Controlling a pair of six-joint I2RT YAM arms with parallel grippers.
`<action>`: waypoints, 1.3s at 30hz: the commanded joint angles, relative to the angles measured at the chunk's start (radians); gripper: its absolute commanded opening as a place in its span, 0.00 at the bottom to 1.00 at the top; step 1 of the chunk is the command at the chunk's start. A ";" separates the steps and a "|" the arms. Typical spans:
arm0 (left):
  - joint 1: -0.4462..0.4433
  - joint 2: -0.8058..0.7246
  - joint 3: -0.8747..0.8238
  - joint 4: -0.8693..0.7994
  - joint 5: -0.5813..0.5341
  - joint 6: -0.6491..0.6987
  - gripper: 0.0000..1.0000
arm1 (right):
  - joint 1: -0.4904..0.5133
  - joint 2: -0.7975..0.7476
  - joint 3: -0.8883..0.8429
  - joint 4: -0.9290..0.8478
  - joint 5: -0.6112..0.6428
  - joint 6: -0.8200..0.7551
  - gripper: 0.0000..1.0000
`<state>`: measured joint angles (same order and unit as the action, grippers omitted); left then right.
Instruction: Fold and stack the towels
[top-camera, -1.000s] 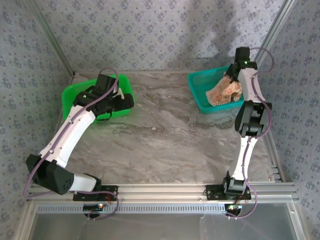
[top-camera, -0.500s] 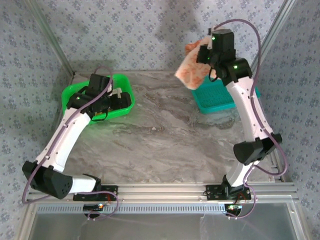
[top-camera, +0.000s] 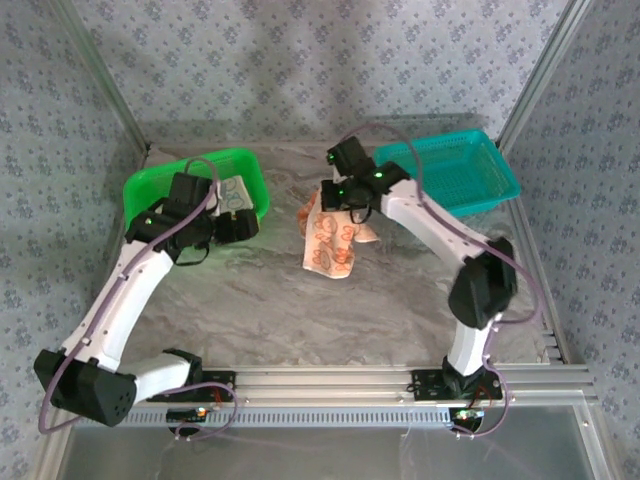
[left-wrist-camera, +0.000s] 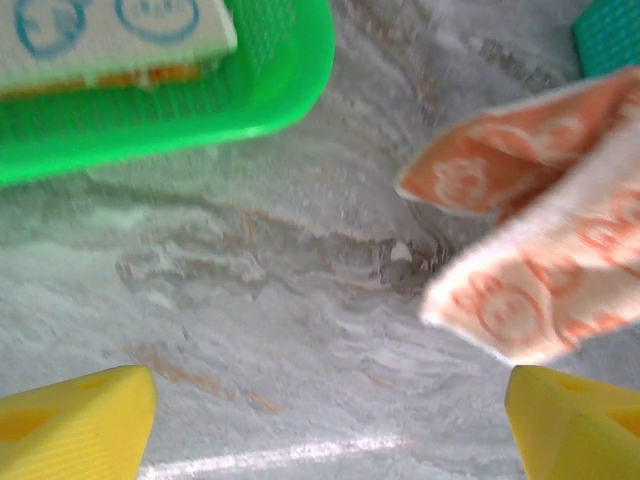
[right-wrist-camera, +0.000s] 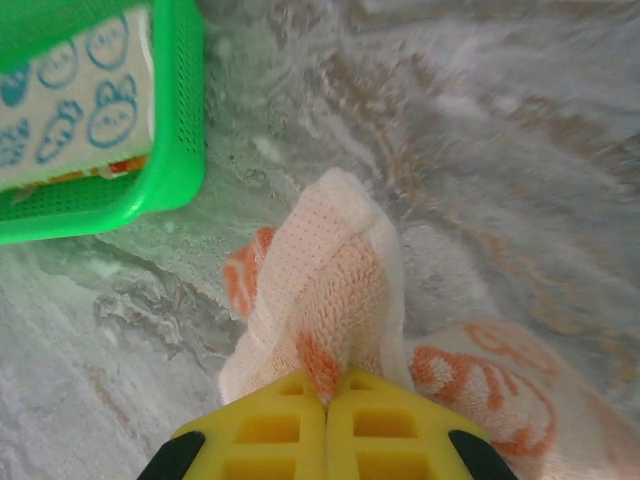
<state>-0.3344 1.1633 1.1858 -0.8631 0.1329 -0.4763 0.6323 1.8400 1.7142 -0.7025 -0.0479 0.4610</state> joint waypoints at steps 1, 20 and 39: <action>-0.033 -0.019 -0.078 0.054 0.063 -0.070 0.86 | -0.001 0.133 0.073 0.083 -0.073 0.012 0.21; -0.329 0.397 -0.176 0.430 -0.043 -0.352 0.46 | -0.079 -0.245 -0.406 0.187 0.027 0.019 0.59; -0.352 0.623 -0.095 0.460 -0.117 -0.459 0.00 | -0.089 -0.489 -0.670 0.179 0.071 0.044 0.60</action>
<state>-0.6754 1.7943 1.0622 -0.3923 0.0540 -0.9298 0.5472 1.3727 1.0584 -0.5190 0.0051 0.4904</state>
